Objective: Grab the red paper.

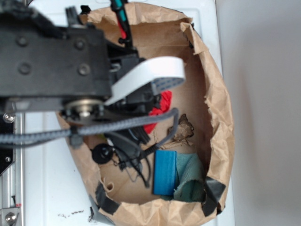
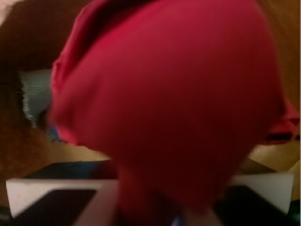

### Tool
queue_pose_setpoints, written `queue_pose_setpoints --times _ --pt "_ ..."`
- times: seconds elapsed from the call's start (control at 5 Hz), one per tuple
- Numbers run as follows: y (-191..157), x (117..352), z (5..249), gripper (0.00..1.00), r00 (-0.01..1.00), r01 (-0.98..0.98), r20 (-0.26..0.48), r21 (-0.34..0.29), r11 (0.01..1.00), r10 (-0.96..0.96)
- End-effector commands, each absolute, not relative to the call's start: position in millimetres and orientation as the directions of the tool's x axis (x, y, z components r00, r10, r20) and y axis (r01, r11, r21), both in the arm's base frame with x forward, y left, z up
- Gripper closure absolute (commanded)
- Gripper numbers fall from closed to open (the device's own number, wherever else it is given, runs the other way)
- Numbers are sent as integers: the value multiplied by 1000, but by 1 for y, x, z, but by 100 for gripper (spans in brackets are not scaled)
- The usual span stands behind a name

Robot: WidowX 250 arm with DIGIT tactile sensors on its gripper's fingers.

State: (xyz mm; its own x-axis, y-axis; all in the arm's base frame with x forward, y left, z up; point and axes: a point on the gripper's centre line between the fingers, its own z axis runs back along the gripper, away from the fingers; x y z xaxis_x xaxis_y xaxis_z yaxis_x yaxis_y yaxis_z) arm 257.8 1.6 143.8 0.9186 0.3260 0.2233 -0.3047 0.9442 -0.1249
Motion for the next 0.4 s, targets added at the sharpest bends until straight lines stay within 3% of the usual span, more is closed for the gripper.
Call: queue_pose_setpoints --times 0.0,0.2 --pt "8 260 158 100 928 -233 269 -116 965 257" --pt "10 259 157 100 923 -240 277 -125 963 266"
